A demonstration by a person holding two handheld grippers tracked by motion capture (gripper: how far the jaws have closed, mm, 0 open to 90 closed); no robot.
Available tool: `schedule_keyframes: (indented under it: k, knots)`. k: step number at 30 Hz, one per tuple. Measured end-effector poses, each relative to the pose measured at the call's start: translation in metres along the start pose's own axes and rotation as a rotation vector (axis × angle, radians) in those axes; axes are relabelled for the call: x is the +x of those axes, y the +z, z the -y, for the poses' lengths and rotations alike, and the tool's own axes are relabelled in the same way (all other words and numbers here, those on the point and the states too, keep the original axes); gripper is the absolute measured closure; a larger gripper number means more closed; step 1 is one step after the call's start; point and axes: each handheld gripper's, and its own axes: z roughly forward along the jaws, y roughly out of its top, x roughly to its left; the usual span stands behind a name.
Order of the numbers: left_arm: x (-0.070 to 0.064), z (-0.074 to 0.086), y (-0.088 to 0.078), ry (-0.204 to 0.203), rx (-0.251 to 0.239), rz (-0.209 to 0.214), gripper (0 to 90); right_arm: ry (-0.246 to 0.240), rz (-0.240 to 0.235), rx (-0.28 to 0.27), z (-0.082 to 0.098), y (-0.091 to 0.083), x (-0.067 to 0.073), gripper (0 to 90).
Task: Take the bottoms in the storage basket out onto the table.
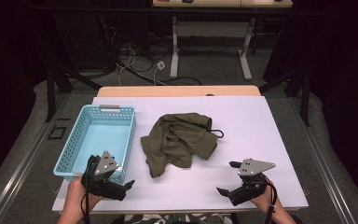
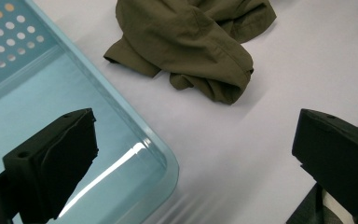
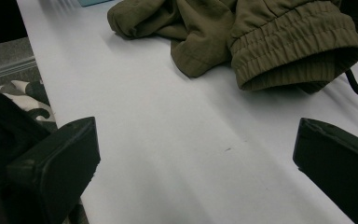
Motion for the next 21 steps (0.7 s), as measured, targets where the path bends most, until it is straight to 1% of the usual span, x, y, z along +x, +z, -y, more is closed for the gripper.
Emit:
schedule_keyframes:
  k: [4, 7, 9, 14, 17, 21]
  knots:
    - [-0.003, 0.008, -0.004, -0.016, -0.016, -0.003, 0.0, -0.002, 0.0, 0.003, 0.0, 0.0, 0.0, 0.3]
    - [-0.005, 0.013, -0.006, -0.037, -0.028, 0.01, 0.0, -0.004, -0.002, 0.002, 0.0, 0.0, 0.0, 0.3]
    - [-0.007, 0.017, -0.008, -0.042, -0.042, 0.013, 0.0, -0.005, -0.002, 0.002, 0.0, 0.0, 0.0, 0.3]
    - [-0.012, 0.028, -0.012, -0.044, -0.045, -0.003, 0.0, -0.006, -0.002, 0.003, 0.0, 0.0, 0.0, 0.3]
    - [-0.011, 0.033, -0.013, -0.052, -0.054, -0.001, 0.0, -0.006, -0.003, 0.002, 0.0, 0.0, 0.001, 0.3]
    - [-0.008, 0.033, -0.013, -0.063, -0.082, 0.004, 0.0, -0.01, -0.001, 0.0, 0.0, 0.001, 0.0, 0.2]
